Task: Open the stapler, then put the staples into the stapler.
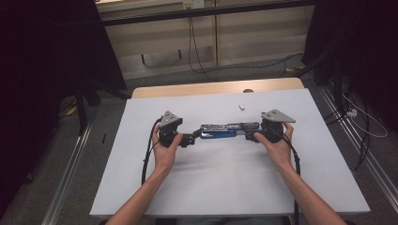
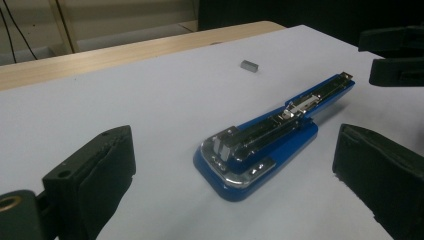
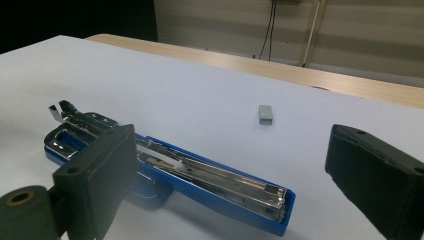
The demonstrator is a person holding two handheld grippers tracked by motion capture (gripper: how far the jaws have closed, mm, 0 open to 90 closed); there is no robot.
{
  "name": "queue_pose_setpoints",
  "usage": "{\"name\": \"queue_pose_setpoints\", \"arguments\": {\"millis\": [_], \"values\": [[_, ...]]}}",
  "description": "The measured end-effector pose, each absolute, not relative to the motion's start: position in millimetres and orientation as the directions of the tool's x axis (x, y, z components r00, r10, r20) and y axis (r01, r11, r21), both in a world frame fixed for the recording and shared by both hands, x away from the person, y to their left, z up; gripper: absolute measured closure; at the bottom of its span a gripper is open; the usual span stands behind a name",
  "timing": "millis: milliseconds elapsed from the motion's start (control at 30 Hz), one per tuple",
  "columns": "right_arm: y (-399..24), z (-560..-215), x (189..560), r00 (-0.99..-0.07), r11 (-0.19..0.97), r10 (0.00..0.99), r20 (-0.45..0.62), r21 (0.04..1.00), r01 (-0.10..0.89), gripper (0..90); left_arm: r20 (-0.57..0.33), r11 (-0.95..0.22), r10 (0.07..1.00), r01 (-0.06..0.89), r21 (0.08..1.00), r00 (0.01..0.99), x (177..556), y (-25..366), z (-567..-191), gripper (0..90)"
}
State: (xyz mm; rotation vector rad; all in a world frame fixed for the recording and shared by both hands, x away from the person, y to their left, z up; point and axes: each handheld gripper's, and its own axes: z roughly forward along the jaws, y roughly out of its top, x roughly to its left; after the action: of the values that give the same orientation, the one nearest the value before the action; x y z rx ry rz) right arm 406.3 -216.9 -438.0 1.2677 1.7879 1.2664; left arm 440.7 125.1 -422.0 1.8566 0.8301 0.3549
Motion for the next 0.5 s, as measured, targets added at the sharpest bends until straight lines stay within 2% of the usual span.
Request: {"name": "queue_pose_setpoints", "arguments": {"millis": [500], "values": [[-225, -439, 407, -0.327, 0.096, 0.945, 0.031, 0.926, 0.366, 7.5, -0.086, -0.259, 0.708, 0.371, 0.892, 0.701, 417, 153, -425, 4.2]]}}
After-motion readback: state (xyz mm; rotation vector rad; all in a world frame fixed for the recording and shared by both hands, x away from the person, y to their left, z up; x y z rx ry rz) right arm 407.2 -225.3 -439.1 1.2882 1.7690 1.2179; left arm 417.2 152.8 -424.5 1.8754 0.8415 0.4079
